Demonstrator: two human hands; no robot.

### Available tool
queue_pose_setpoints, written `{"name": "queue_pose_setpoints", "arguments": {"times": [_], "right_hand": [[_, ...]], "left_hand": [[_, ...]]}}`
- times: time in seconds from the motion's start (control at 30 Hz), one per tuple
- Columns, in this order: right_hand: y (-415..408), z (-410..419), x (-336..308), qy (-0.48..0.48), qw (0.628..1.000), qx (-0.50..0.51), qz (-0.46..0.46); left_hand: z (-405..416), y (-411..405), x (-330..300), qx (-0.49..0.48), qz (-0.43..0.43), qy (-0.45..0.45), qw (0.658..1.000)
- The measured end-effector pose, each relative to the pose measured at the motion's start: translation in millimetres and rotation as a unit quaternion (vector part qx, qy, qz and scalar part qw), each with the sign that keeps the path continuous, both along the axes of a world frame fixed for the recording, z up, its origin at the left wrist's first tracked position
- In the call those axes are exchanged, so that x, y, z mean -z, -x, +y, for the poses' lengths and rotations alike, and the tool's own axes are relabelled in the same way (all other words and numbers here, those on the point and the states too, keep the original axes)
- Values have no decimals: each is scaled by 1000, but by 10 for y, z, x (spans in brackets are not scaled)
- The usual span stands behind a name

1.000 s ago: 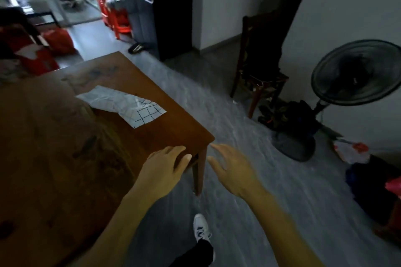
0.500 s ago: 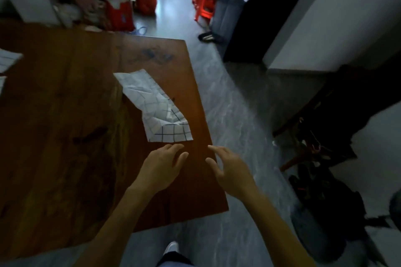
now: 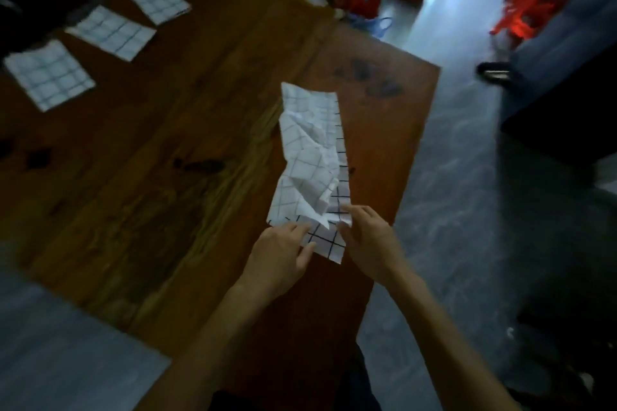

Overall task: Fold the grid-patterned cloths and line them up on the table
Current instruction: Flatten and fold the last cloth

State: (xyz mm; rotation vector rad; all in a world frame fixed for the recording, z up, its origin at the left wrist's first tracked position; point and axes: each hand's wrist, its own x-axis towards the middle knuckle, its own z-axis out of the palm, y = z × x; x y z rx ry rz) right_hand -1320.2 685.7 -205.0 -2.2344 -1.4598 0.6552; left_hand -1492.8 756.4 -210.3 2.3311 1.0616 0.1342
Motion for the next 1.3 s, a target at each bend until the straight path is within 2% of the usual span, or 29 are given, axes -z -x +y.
{"name": "queue_pose_setpoints", "arguments": {"times": [0.13,0.27,0.43,0.6,0.73,0.93,1.07,1.17,1.3], "right_hand": [[-392,297,392,-2,994,-98,44],[-632,451,510,5,980,-190,54],[-850,624,525,-12,969,-242,43],[-848,814,433,-19,955,-296,9],[-732,1119,174,-67,939,-337,-24],[-487,1321,-377,-113,937,-327,-37],[-279,1243,-817,-141,937,-314,-63],[-122,1154,-1140,-155,930,-318,-104],[52,1037,-1525,-196,921,-335,-38]], "left_hand": [[35,-365,246,-68,59,-68,994],[85,-644,292,-121,121,-157,973],[265,-902,329,-147,176,-166,959],[384,-937,179,-193,83,-178,961],[374,-751,-108,-176,0,-168,970],[394,-376,-658,-226,-102,-205,947],[343,-161,-1007,-226,-80,-249,938],[294,-79,-1265,-227,-99,-258,934],[281,17,-1589,-202,-118,-298,926]]}}
